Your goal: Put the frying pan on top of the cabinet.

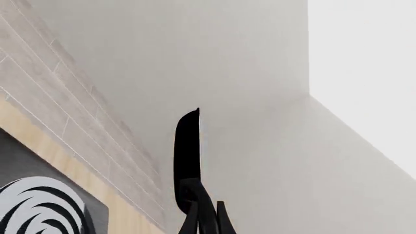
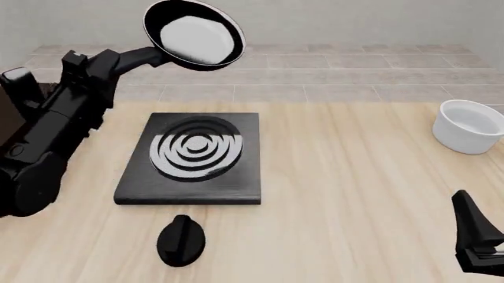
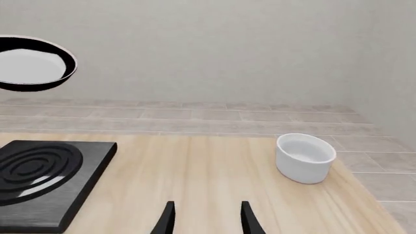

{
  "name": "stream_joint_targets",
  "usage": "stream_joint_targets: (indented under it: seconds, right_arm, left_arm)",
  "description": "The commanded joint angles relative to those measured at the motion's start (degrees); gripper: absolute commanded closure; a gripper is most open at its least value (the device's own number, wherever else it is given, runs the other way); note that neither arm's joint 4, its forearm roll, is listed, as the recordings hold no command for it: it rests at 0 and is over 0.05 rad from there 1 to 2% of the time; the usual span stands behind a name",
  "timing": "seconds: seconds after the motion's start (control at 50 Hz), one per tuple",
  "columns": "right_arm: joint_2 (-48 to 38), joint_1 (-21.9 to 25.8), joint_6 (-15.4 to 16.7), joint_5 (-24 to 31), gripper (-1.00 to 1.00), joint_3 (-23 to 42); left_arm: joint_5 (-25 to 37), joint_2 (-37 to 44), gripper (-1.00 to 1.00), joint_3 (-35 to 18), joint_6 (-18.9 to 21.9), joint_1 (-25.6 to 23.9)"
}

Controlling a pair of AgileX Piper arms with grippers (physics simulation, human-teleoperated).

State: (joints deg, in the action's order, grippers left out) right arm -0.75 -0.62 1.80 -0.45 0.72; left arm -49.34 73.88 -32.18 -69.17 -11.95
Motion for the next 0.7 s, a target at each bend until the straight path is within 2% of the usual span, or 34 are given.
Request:
stream_joint_targets:
  seconds: [0.02, 0.3, 0.7]
  right_arm:
    - [-1.9, 0.2, -0.1, -2.0, -1.0, -0.1]
    - [-4.4, 0.2, -0.1, -4.4, -1.0, -0.1]
    - [-4.7, 0.2, -0.1, -4.2, -1.0, 0.3]
  left_arm:
    - [-1.8, -5.7, 1.0, 2.3, -1.4, 6.0]
    - [-3.0, -10.6, 1.0, 6.7, -3.9, 13.6]
    - [-6.4, -13.7, 1.0, 11.4, -8.3, 18.0]
